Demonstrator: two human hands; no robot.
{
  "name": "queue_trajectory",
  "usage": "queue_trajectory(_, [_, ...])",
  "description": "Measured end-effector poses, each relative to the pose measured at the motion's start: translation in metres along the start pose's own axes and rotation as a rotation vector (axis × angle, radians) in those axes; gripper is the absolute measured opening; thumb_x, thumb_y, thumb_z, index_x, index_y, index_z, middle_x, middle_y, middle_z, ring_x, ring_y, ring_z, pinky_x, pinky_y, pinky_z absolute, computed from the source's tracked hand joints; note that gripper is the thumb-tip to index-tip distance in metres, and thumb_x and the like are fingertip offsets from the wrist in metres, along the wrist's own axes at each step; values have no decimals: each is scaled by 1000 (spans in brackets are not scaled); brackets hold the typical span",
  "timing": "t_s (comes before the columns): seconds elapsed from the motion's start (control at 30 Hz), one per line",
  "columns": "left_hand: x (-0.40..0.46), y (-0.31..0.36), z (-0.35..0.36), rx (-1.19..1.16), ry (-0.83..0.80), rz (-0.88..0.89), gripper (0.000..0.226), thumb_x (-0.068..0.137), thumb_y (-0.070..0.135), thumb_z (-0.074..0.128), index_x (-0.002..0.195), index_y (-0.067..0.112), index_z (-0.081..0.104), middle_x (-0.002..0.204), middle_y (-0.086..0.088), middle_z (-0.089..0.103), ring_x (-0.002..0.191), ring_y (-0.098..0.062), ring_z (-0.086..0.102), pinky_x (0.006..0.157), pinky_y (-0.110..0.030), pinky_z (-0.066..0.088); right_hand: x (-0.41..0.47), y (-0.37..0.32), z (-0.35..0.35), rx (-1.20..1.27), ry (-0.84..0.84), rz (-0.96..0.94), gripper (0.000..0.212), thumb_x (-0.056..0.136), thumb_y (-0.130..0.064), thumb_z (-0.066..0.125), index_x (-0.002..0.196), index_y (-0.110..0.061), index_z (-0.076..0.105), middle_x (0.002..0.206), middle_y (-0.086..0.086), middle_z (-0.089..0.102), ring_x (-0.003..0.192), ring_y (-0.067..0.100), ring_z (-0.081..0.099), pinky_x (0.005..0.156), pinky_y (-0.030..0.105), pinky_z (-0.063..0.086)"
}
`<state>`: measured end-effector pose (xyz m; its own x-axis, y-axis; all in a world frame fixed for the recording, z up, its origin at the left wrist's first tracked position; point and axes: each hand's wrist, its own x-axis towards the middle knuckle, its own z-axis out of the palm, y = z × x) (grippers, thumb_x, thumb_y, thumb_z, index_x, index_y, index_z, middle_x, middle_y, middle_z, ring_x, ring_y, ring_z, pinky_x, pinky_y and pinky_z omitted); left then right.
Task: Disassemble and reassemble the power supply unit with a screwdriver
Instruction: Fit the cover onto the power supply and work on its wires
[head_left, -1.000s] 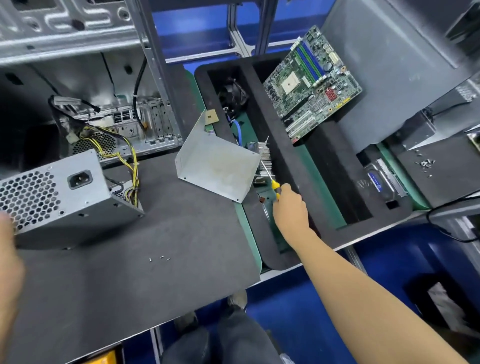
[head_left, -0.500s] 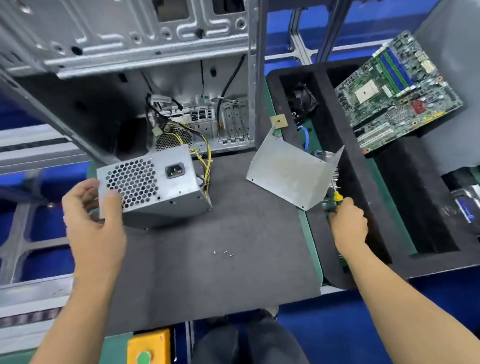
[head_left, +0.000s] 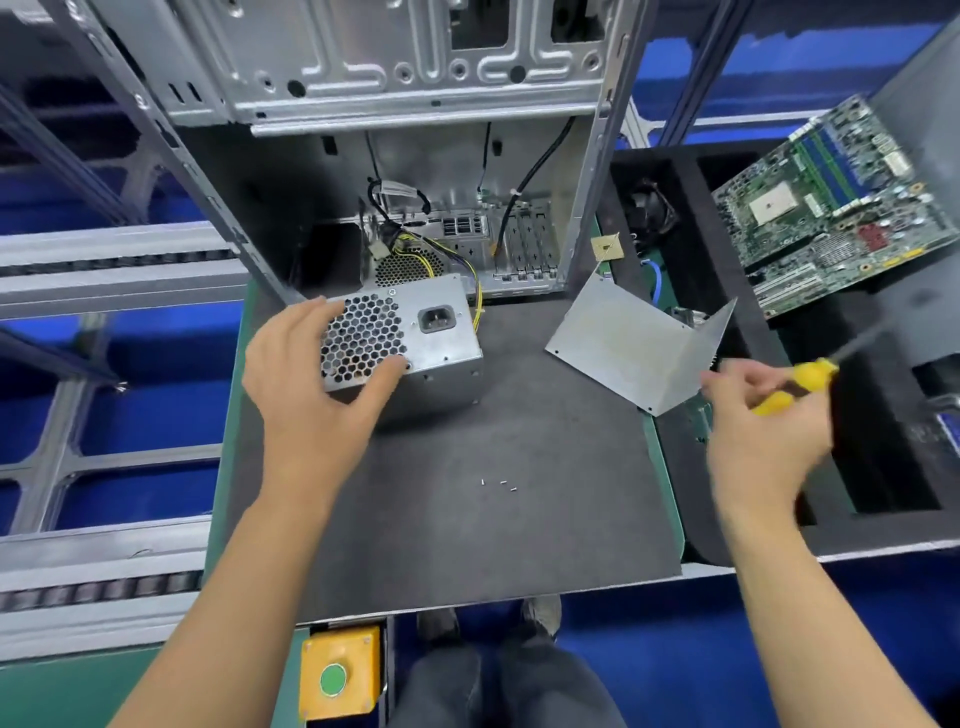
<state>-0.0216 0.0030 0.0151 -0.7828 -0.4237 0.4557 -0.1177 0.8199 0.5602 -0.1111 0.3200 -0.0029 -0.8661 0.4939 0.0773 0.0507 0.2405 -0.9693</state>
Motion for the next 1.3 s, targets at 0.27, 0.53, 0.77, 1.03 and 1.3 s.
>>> queue_trajectory(0.27, [-6, -18, -2, 22, -30, 209, 47, 76, 39, 83, 111, 10, 72, 121, -5, 68, 127, -31, 53, 102, -66, 34, -82, -74, 96, 76, -755, -179, 19, 84, -22, 71, 75, -30, 57, 80, 1, 72, 79, 23, 71, 75, 40, 57])
queue_trajectory(0.53, [-7, -15, -3, -60, -12, 234, 17, 83, 22, 80, 93, 9, 77, 108, -4, 72, 109, -31, 64, 103, -49, 39, -102, -80, 129, -173, -804, -486, 28, 90, -25, 68, 75, -35, 46, 86, 3, 63, 78, 15, 61, 65, 12, 43])
queue_trajectory(0.77, [-5, -6, 0, -95, 6, 217, 12, 84, 17, 81, 91, 8, 78, 101, -3, 74, 99, -32, 66, 87, -56, 46, -107, -77, 124, -246, -775, -690, 15, 87, -10, 71, 84, -3, 58, 85, 7, 54, 77, 25, 52, 67, 25, 43])
queue_trajectory(1.03, [-4, -5, -2, -111, -19, 173, 10, 83, 20, 80, 91, 15, 78, 104, 5, 73, 104, -26, 64, 93, -49, 41, -102, -82, 122, -253, -867, -588, 15, 87, -18, 74, 90, -8, 62, 85, 3, 57, 77, 18, 54, 70, 31, 47])
queue_trajectory(1.3, [-3, 0, -3, -38, -1, 219, 8, 85, 24, 78, 91, 19, 79, 98, 10, 73, 97, -24, 63, 92, -39, 35, -101, -83, 120, -331, -813, -763, 21, 84, -2, 74, 80, -5, 54, 76, 5, 49, 68, 20, 41, 58, 26, 30])
